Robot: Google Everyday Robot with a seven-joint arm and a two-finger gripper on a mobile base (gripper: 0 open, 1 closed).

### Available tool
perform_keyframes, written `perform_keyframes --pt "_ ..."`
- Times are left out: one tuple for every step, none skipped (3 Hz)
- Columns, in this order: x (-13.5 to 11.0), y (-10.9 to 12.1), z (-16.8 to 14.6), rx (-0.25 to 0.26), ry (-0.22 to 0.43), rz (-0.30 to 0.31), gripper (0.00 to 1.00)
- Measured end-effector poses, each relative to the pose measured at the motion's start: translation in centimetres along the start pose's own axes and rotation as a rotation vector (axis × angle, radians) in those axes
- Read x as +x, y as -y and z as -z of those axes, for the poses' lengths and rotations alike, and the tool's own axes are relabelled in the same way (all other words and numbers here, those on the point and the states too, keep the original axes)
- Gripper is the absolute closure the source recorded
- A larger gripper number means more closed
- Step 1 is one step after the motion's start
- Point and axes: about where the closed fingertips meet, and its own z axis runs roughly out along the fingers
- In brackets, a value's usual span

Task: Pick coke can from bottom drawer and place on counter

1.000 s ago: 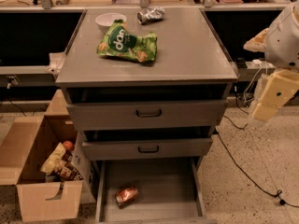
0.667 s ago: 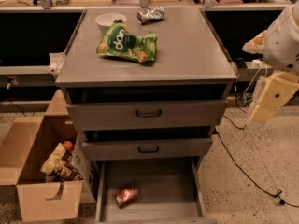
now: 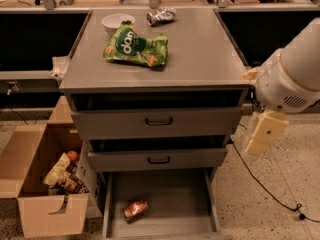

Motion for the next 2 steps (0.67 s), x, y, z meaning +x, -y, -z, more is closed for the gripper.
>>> perform_keyframes --pt "-2.6 -3.3 -5.5 -0.049 0.048 0.007 0.0" --pt "-4.3 -5.5 -8.7 -0.09 0.092 -0.011 0.0"
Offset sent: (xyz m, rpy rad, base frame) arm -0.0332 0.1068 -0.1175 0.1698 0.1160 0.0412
